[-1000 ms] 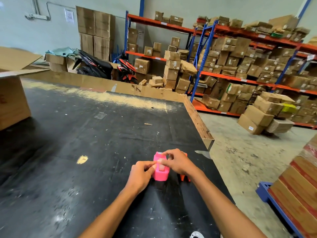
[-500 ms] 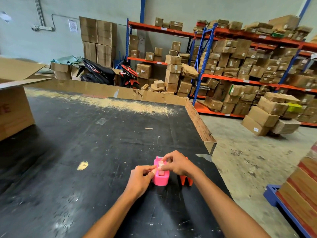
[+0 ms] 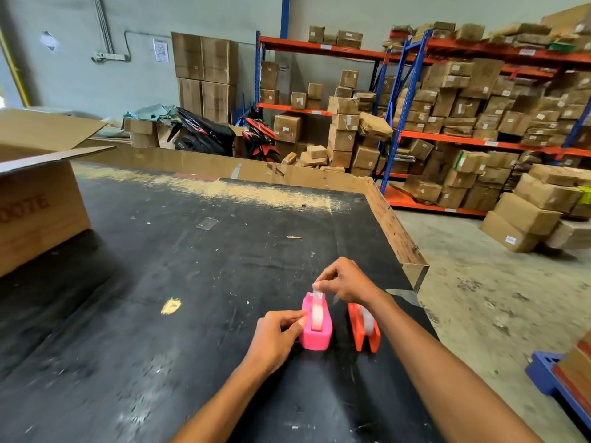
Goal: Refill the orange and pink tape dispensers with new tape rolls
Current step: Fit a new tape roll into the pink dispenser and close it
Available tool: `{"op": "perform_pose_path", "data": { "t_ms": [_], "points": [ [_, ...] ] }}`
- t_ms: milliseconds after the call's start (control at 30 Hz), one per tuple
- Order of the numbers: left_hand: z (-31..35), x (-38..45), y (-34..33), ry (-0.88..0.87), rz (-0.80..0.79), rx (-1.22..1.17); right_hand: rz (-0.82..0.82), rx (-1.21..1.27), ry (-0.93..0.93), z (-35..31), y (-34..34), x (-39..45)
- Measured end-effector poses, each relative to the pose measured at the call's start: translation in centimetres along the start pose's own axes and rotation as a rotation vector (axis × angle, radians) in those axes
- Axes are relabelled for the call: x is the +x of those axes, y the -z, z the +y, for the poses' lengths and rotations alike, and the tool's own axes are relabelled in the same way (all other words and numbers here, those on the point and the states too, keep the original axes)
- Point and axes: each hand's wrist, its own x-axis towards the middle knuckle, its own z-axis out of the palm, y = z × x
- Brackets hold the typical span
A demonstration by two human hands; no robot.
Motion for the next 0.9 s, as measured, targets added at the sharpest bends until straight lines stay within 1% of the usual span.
{"op": "perform_pose_path", "data": {
  "t_ms": [333, 500, 567, 700, 900],
  "points": [
    [-0.1, 0.1, 0.0, -0.004, 0.005, 0.009, -0.187, -0.081, -0.101, 0.7, -0.3, 2.8],
    [-0.1, 0.3, 0.1, 0.017, 0.01, 0.034, -0.262, -0.093, -0.183, 0.4, -0.2, 3.1],
    [0.0, 0.3, 0.3, 0.025, 0.013, 0.051, -0.233, -0.08, -0.18, 0.4, -0.1, 3.0],
    [0.3, 0.5, 0.6, 0.015, 0.013, 0.088, -0.123, -0.088, -0.107, 0.3, 0.5, 2.0],
    [0.9, 0.5, -0.2, -0.022, -0.047, 0.144, -0.044, -0.16, -0.083, 0.2, 3.4, -2.7]
  ]
}}
